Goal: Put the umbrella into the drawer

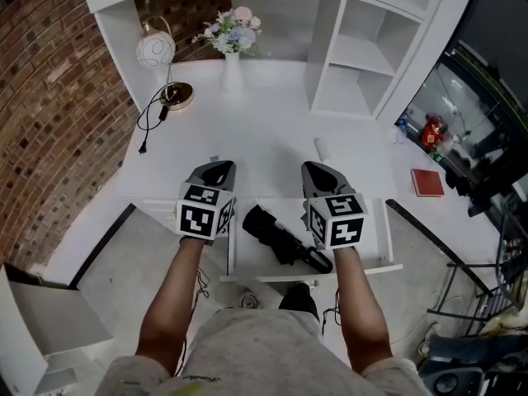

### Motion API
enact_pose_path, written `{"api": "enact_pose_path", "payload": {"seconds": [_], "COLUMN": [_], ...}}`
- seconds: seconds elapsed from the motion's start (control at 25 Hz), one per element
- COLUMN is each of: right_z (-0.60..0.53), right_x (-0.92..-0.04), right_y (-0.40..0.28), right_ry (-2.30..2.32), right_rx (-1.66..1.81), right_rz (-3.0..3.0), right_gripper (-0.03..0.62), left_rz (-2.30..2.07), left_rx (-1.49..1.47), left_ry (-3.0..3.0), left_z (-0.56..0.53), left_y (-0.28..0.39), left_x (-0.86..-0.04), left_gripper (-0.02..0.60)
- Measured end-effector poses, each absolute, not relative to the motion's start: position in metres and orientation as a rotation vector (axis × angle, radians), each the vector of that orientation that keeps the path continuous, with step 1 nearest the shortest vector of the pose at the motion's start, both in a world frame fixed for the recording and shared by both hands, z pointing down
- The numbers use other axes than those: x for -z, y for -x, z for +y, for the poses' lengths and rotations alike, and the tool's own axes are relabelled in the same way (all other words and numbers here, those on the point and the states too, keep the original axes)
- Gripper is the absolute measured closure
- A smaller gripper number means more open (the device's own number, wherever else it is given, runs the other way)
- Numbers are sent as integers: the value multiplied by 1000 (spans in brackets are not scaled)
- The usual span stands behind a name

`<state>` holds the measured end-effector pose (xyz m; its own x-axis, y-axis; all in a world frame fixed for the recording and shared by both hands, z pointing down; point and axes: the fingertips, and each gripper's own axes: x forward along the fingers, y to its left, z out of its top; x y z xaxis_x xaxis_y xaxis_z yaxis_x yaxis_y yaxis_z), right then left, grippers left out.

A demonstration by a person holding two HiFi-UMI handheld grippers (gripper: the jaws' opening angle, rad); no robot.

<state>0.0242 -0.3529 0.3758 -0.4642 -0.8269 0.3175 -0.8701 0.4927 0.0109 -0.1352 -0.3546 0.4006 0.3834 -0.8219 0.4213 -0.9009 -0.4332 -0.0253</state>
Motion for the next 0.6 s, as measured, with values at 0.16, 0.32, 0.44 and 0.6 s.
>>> {"api": "enact_pose_path", "payload": {"seconds": [0.16, 0.32, 0.44, 0.6], "right_z": [-353, -353, -352, -350], "right_x": [-376, -375, -375, -378], "right_y": [-24, -26, -27, -28], "right_ry": [-1439, -1451, -1457, -1456], "right_rx": [-217, -230, -229, -239], "right_rz": [-2454, -2450, -2449, -2450], "right_gripper": [589, 589, 589, 589], "left_rz": [-1543, -1535, -1534, -1540], "left_rx": [-551, -540, -540, -545], "left_ry": [-2428, -2434, -2436, -2427], "left_z": [-356, -357, -356, -352], "left_y": [139, 139, 139, 142], "left_x": [-400, -399, -400, -402], "left_gripper": [584, 584, 584, 584]}}
